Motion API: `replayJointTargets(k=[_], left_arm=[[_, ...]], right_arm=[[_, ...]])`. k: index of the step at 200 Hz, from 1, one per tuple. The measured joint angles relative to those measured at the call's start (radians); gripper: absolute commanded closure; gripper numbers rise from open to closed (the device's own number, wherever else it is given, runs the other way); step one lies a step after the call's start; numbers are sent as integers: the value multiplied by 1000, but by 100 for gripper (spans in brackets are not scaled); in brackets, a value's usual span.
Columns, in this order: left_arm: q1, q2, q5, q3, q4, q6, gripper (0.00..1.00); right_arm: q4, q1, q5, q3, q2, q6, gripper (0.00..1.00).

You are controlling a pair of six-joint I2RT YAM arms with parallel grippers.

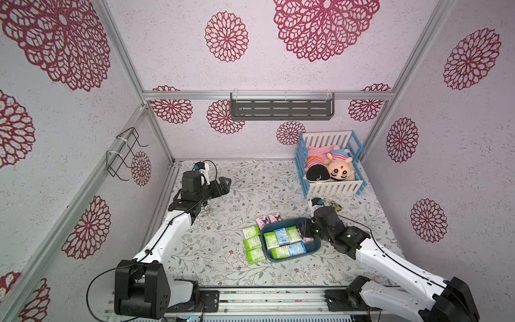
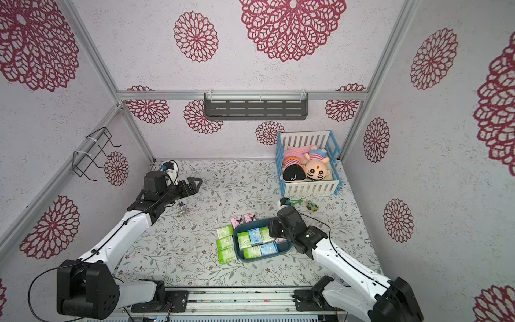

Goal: Put the pocket tissues into the storage box
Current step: Place the pocket tissues in the storage box, then move the storage box to the center of the board.

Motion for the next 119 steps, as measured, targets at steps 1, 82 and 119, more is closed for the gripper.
replayJointTargets(k=[1,82,119], left_arm=[[1,0,0,0,-1,0,3],[164,-70,-25,-53,-53,-19,3],[167,-79,-23,-66,-73,-18,3]], right_arm=[[2,0,0,8,7,-6,54],[106,57,-85,386,530,-138,53],[114,169,-90,408,595,-142,90]])
